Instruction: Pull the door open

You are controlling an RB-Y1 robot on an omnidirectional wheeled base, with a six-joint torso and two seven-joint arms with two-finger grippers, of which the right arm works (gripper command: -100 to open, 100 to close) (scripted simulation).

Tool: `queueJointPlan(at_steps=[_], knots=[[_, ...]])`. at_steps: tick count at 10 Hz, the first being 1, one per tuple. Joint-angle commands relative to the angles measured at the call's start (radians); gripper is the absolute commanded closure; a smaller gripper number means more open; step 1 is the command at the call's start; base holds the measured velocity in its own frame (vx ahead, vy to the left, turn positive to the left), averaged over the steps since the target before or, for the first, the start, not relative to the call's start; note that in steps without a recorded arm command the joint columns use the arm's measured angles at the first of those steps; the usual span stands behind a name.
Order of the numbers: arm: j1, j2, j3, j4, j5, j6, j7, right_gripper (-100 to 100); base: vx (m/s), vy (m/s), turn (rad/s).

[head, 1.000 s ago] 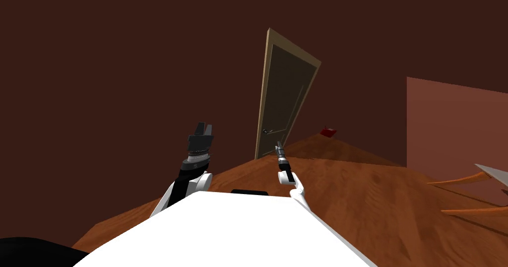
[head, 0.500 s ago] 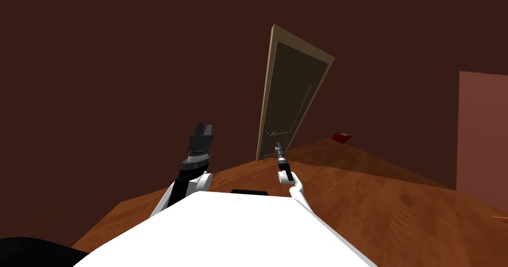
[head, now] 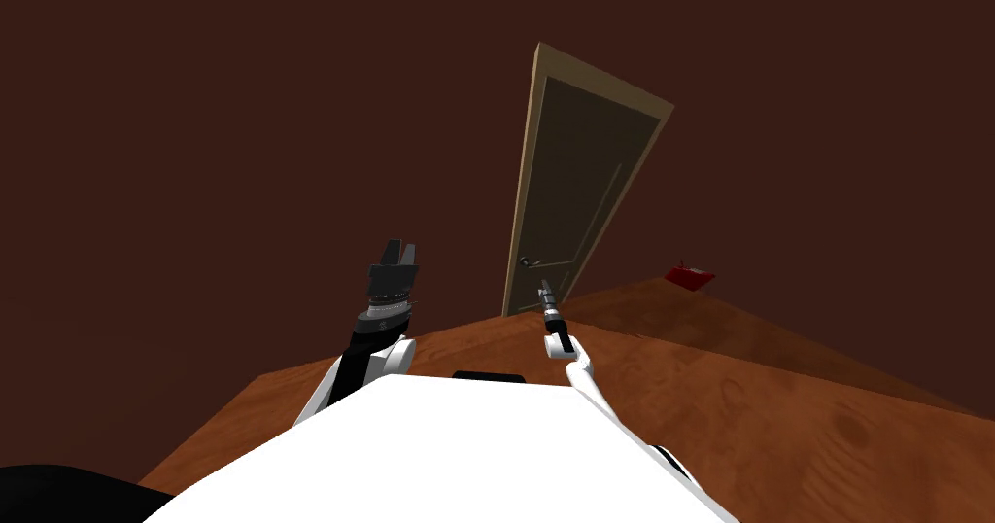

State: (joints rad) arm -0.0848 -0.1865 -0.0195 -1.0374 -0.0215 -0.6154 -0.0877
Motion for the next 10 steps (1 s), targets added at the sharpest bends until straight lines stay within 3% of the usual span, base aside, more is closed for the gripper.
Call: queueJointPlan(at_steps=[1,10], knots=[[-0.016,-0.003,0.0,0.041,-0.002,-0.012,-0.001,-100,0.012,-0.066,0.092],[-0.114,-0.027,0.002,0.253,-0.012,-0.056,-0.009,-100,0.021,-0.096,0.143]])
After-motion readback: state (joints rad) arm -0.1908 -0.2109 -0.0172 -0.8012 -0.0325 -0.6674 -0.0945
